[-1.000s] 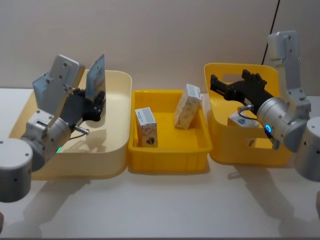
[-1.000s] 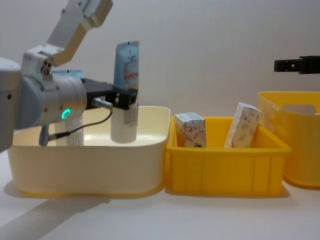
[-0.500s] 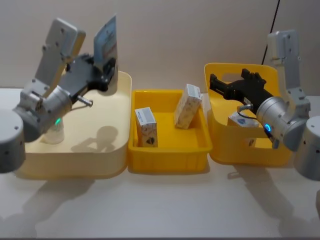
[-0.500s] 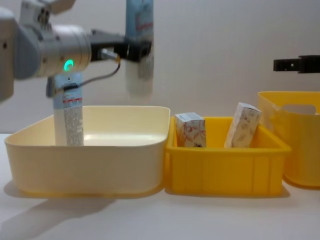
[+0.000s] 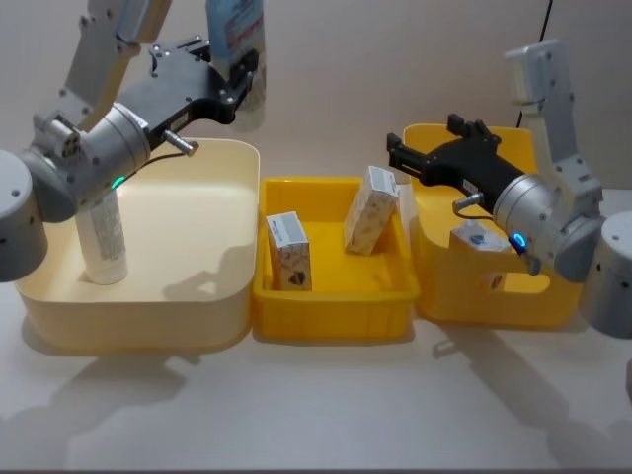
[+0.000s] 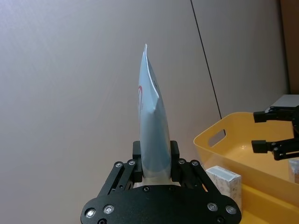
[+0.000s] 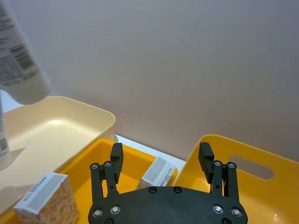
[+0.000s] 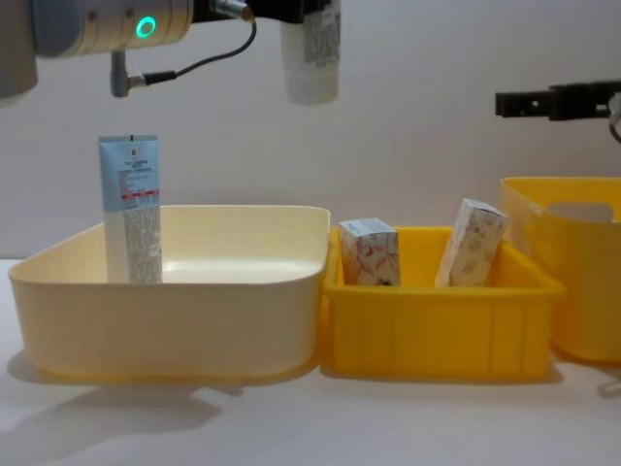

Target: Bimanual collaborative sorting of washing and personal care products

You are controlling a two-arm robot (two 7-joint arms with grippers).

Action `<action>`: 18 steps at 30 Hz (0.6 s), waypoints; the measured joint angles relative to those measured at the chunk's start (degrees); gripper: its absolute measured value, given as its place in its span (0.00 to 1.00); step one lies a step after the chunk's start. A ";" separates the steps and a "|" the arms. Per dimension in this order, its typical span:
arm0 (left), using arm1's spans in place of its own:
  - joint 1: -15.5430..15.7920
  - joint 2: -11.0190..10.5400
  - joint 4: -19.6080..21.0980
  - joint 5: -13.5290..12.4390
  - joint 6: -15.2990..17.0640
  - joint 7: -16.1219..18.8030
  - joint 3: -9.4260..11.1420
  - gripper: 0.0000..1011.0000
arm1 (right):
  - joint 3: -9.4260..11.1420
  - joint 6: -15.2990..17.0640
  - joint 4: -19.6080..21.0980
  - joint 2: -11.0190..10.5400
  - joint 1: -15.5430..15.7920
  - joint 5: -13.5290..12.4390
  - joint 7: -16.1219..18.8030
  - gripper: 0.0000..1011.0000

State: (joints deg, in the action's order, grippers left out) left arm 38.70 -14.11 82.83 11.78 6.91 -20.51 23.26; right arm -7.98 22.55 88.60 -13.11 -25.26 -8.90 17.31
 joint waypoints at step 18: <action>2.41 0.24 -0.92 1.48 0.29 -2.46 1.49 0.31 | -4.28 -5.89 -0.60 -5.50 -4.12 -1.91 12.41 0.99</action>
State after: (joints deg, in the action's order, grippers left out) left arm 41.11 -13.86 81.91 13.25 7.20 -22.97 24.75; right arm -12.26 16.66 88.00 -18.61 -29.39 -10.81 29.72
